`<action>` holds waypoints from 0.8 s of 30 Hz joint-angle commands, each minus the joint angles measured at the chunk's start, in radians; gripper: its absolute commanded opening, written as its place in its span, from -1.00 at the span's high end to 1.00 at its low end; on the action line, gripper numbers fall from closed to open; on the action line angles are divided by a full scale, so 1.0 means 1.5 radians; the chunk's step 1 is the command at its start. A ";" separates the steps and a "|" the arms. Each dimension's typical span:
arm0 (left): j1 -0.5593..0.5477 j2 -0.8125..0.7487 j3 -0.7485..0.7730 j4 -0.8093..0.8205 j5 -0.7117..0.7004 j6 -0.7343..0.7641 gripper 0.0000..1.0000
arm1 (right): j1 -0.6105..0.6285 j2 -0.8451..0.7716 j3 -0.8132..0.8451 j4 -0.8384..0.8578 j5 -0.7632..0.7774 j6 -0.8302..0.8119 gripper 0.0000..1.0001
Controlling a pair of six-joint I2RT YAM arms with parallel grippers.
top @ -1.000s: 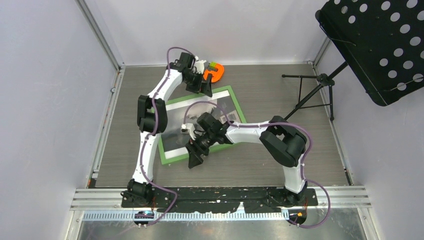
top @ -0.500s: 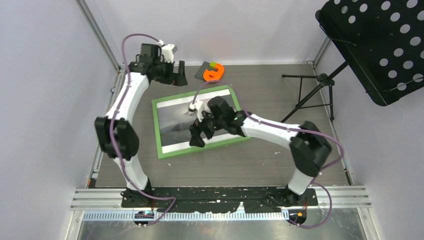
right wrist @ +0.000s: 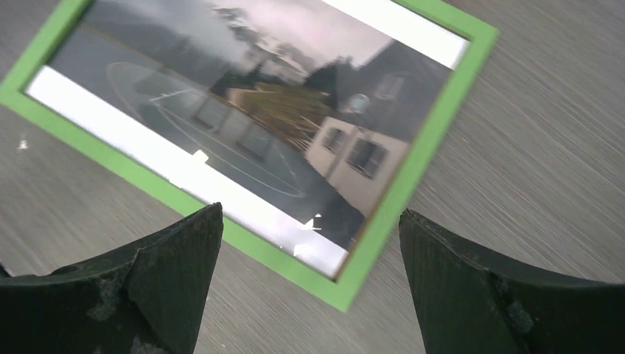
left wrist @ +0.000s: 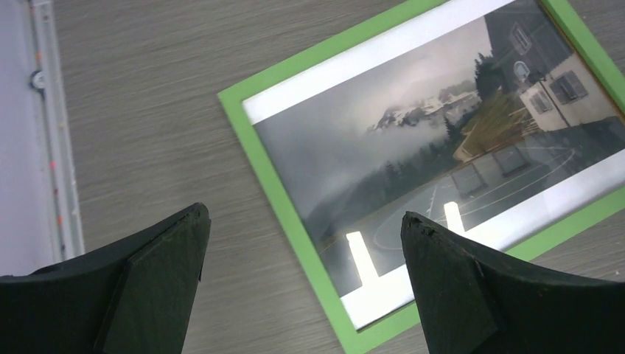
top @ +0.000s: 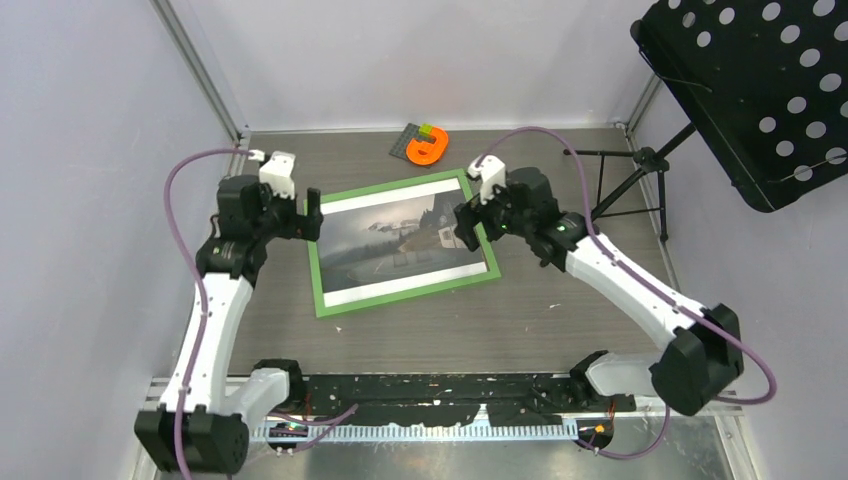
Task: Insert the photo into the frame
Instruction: Reset both arms
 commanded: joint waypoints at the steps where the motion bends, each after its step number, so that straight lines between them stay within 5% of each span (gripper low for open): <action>1: 0.066 -0.110 -0.061 0.058 0.036 0.022 -0.99 | -0.045 -0.098 -0.024 0.012 0.080 -0.013 -0.91; 13: 0.142 -0.272 -0.205 0.081 0.101 -0.006 -0.99 | -0.177 -0.275 -0.164 0.094 0.093 0.021 -0.91; 24: 0.142 -0.308 -0.255 0.120 0.104 0.006 -0.99 | -0.192 -0.290 -0.201 0.127 0.113 -0.007 -0.91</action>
